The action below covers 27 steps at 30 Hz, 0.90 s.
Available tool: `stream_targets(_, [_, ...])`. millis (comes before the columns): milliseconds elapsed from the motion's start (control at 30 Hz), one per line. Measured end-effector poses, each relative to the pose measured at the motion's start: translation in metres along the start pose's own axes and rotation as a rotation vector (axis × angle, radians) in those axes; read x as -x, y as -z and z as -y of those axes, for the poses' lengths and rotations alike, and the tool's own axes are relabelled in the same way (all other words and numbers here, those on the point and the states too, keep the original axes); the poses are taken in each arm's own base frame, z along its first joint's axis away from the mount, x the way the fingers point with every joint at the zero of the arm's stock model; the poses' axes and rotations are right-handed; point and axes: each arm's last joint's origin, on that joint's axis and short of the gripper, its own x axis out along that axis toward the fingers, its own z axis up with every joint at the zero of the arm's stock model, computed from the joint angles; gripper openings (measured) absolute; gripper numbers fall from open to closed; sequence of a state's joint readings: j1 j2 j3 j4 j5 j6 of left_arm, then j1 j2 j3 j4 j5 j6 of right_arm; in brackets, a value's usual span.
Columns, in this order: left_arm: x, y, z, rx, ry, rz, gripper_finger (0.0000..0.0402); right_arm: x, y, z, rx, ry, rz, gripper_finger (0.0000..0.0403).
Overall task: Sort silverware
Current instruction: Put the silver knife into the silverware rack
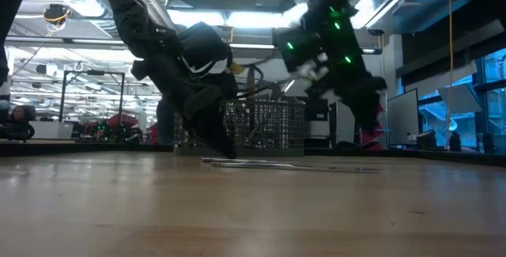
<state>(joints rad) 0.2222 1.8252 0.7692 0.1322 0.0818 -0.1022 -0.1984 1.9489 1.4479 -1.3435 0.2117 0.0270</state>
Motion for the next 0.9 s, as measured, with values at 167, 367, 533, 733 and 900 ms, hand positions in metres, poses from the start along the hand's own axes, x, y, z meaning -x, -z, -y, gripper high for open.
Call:
stream_targets(167, [-0.001, -0.003, 0.001, -0.030, 0.005, 0.024, 0.0005, -0.037, 0.020, 0.006, -0.071, -0.071, 0.011, 0.0186])
stream_targets(367, [-0.001, -0.002, 0.002, -0.050, 0.001, 0.015, 0.0005, -0.038, 0.012, 0.003, -0.096, -0.214, 0.199, 0.0186])
stream_targets(533, [0.000, 0.000, 0.003, -0.017, -0.006, 0.006, 0.0005, -0.009, -0.009, 0.007, -0.119, -0.251, 0.403, 0.0186])
stream_targets(733, [0.000, 0.000, 0.003, -0.005, -0.005, 0.005, 0.0005, 0.019, -0.022, 0.029, -0.217, -0.273, 0.554, 0.0186])
stream_targets(900, [0.000, 0.000, 0.003, 0.054, -0.003, 0.004, 0.0005, 0.014, -0.003, 0.038, -0.235, -0.184, 0.344, 0.0186])
